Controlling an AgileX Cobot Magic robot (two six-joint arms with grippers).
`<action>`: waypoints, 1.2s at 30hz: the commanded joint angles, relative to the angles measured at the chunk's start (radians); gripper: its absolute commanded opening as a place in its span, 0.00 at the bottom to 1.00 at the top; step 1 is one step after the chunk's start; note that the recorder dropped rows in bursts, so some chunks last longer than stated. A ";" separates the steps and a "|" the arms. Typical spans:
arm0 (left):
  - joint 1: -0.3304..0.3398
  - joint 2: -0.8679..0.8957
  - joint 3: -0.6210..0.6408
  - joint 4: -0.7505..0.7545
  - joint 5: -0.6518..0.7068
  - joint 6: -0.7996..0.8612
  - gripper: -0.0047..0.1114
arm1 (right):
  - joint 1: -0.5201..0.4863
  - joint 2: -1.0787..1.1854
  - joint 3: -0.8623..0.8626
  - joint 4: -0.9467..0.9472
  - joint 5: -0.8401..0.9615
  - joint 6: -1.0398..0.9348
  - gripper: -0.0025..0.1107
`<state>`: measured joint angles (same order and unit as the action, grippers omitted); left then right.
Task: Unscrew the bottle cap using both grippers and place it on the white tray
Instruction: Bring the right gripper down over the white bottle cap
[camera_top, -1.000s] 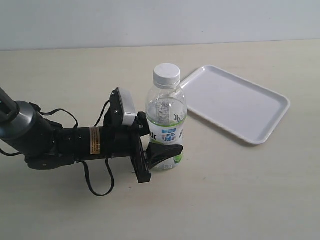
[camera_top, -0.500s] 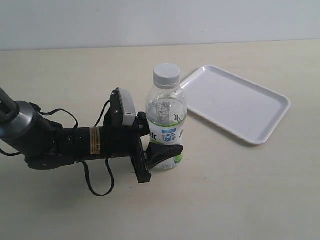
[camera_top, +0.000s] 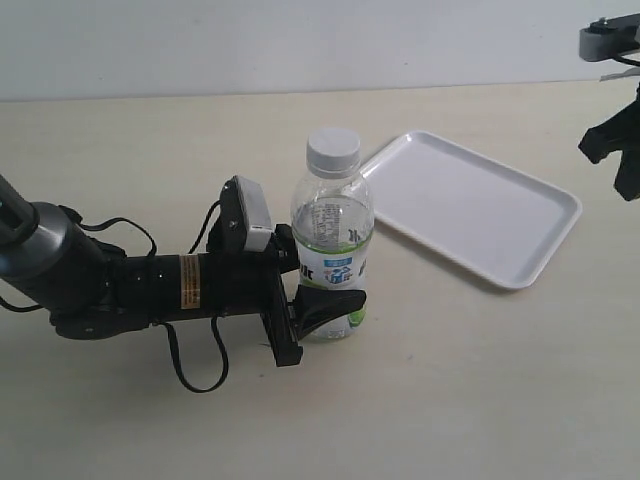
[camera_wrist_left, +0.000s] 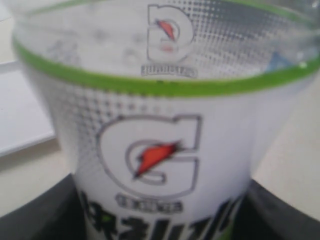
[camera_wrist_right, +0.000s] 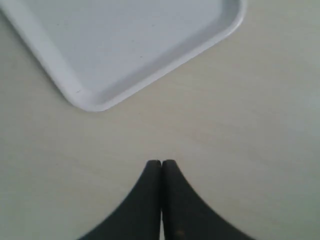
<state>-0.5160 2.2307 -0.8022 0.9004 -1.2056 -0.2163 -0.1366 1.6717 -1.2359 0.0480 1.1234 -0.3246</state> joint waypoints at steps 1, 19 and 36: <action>-0.003 -0.001 -0.003 -0.005 -0.003 0.009 0.04 | 0.004 0.032 -0.027 0.031 -0.019 -0.041 0.02; -0.003 -0.001 -0.003 -0.022 0.004 0.031 0.04 | 0.311 0.038 -0.298 0.240 0.039 -0.203 0.37; -0.003 -0.001 -0.003 -0.022 0.004 0.031 0.04 | 0.323 0.038 -0.298 0.528 0.098 -0.350 0.55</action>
<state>-0.5165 2.2307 -0.8022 0.8921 -1.2056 -0.1944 0.1844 1.7153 -1.5239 0.5069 1.2163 -0.6342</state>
